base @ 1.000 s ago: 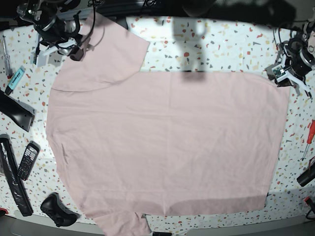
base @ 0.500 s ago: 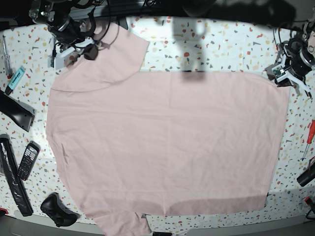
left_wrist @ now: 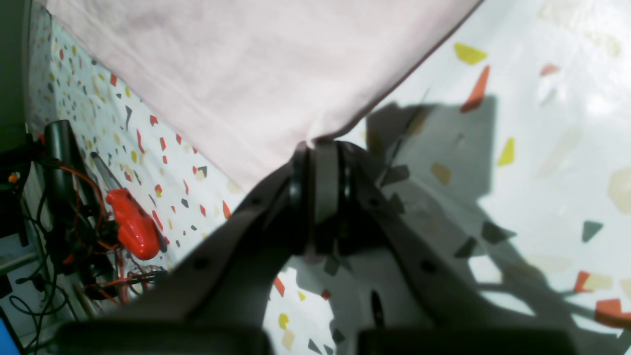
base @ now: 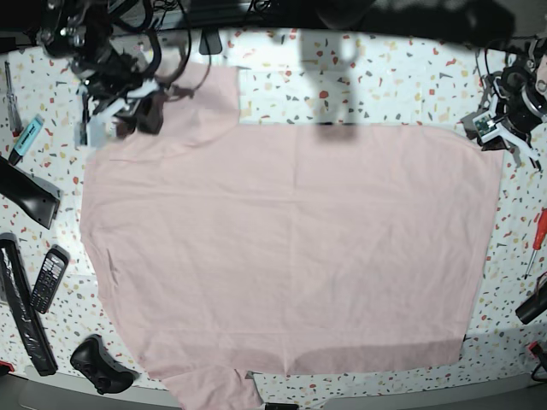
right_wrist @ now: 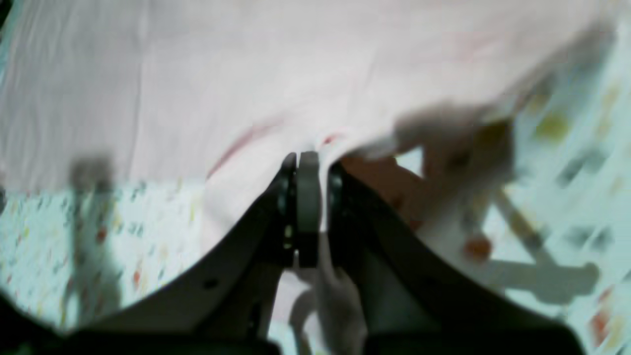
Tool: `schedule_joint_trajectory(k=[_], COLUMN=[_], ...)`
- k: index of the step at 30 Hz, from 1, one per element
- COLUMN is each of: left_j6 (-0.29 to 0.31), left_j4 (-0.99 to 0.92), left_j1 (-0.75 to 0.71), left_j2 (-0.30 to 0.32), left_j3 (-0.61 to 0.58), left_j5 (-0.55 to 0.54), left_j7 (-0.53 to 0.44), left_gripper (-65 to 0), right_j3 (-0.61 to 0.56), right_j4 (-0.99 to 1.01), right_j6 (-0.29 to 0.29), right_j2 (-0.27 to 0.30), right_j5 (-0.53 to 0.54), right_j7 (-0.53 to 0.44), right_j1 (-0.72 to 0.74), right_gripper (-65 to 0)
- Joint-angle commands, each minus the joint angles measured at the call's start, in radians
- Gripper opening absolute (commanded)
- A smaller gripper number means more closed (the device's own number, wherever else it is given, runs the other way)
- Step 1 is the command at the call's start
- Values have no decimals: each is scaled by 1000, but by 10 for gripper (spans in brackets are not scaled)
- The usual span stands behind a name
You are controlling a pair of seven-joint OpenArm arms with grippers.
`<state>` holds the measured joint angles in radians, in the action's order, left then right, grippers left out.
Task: Fold the T-shirt properly
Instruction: 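Lift the shoulder edge and drag it toward the hem with both grippers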
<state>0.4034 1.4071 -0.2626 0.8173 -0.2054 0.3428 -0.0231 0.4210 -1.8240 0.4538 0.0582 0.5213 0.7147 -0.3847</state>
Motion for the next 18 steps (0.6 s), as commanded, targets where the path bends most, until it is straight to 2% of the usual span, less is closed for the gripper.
schedule_joint_trajectory(k=[1,3,9,12,18], left_j6=[-27,-85,-132,-139,-138], left_j4=[6,6,6,6,5], left_j1=[5,11,109,179,264], left_j2=[20,20,11,-3,-43], left_j3=[8,8,8,8,8], left_j5=[-5,-5,-164,-201,-257], left_j7=[0,1,44,98,102], left_gripper=[-650,-650,-650,-650,-650], right_j3=[4,5,4,5,4], right_j4=[-17,-17,-14,-5,101], right_j6=[8,8,7,2,-9], right_j2=[7,8,8,9,25], right_j5=[-2,-30,-82,-119,-129], right_j7=[-10,-11,-7,-19,-35], right_j1=[16,53,161,204,336], right_gripper=[-650,-650,-650,-650,-650])
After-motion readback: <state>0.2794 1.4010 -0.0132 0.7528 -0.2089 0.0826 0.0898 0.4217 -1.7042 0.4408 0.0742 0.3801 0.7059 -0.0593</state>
